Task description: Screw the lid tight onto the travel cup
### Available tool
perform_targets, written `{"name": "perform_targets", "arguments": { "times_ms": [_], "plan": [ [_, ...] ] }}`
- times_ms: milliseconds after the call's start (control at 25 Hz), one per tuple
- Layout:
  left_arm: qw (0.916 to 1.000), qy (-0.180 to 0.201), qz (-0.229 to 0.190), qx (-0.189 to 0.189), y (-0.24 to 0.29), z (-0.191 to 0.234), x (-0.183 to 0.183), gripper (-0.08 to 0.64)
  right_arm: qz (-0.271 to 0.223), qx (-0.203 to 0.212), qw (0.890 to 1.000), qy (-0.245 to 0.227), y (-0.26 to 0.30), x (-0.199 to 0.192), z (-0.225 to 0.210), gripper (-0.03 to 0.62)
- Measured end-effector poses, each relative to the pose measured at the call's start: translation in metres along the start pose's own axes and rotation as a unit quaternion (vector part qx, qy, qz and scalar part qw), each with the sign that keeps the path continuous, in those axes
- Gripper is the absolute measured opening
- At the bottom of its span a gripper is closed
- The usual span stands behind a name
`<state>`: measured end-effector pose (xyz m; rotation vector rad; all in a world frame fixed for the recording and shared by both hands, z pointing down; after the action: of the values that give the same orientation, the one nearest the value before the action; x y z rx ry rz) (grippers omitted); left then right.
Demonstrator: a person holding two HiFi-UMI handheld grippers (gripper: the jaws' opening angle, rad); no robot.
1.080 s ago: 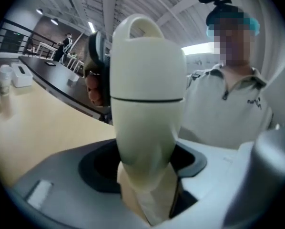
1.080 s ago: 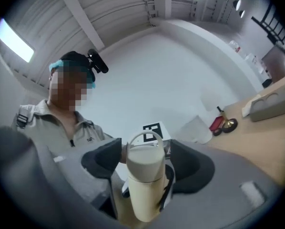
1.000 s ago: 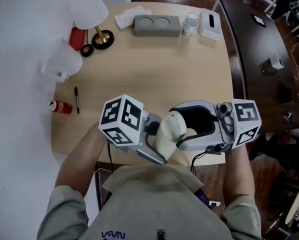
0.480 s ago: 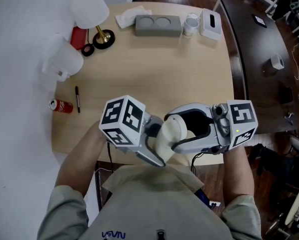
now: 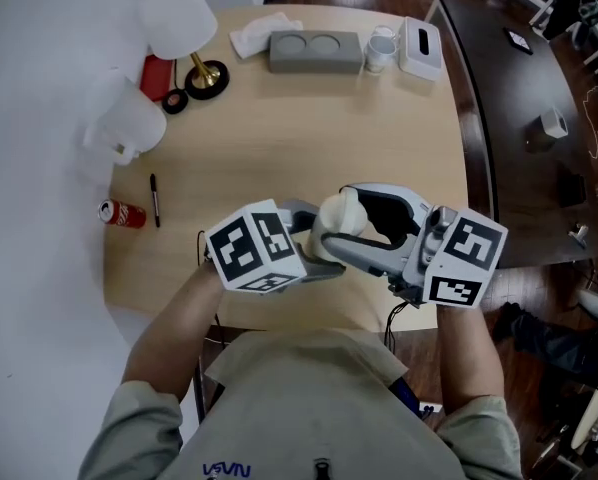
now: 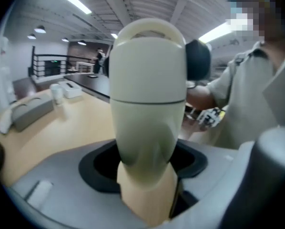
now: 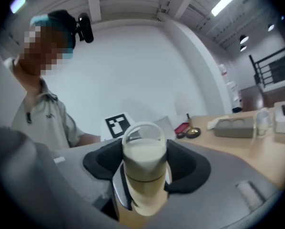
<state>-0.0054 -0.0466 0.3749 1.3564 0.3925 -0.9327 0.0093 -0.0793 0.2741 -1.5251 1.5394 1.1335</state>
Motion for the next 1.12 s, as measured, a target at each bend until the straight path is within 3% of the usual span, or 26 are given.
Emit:
{"name": "perform_targets", "arguments": {
  "times_ms": [80, 160, 240, 320, 400, 520, 640, 720, 960, 1120],
  "plan": [
    [0.9945, -0.022, 0.012, 0.102, 0.005, 0.019, -0.001, 0.313, -0.001, -0.077, 0.997, -0.009, 0.002, -0.002, -0.012, 0.282],
    [0.9835, -0.041, 0.022, 0.175, 0.007, 0.030, -0.004, 0.313, -0.007, -0.133, 0.991, -0.009, 0.003, -0.003, -0.019, 0.282],
    [0.9757, -0.051, 0.027, 0.211, 0.009, 0.037, -0.006, 0.313, -0.010, -0.168, 0.986, -0.007, 0.006, -0.004, -0.023, 0.281],
    [0.9770, -0.059, 0.029, 0.203, 0.010, 0.038, -0.008, 0.313, -0.009, -0.178, 0.984, -0.003, 0.009, -0.006, -0.024, 0.281],
    [0.9853, -0.068, 0.021, 0.155, 0.009, 0.032, -0.008, 0.313, -0.014, -0.158, 0.987, 0.007, 0.009, -0.007, -0.022, 0.282],
    [0.9961, -0.080, -0.018, 0.033, 0.002, 0.014, -0.004, 0.313, -0.027, -0.082, 0.996, 0.023, 0.005, -0.003, -0.009, 0.282],
    [0.9927, -0.064, -0.039, -0.095, -0.010, -0.012, 0.000, 0.313, -0.034, 0.014, 0.999, 0.035, -0.002, 0.005, 0.007, 0.282],
    [0.9863, -0.040, -0.033, -0.157, -0.017, -0.026, -0.001, 0.313, -0.039, 0.069, 0.996, 0.049, -0.007, 0.008, 0.014, 0.282],
    [0.9663, 0.011, -0.013, -0.257, -0.026, -0.055, -0.003, 0.313, -0.028, 0.182, 0.981, 0.066, -0.006, 0.004, 0.031, 0.282],
    [0.9601, 0.019, -0.014, -0.279, -0.029, -0.060, -0.001, 0.313, -0.021, 0.210, 0.975, 0.066, 0.000, 0.001, 0.036, 0.282]
  ]
}}
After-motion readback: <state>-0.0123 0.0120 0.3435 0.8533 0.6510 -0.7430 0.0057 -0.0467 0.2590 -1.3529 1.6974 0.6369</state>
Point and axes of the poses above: the fingertips, and each gripper's own axes: y forward along the fingers, z to its left, x out of its top, the point moved 3 cm from there along -y, backward along the fingers, and after that the axes turned 11 degrees about x, right-handed, at the moved point
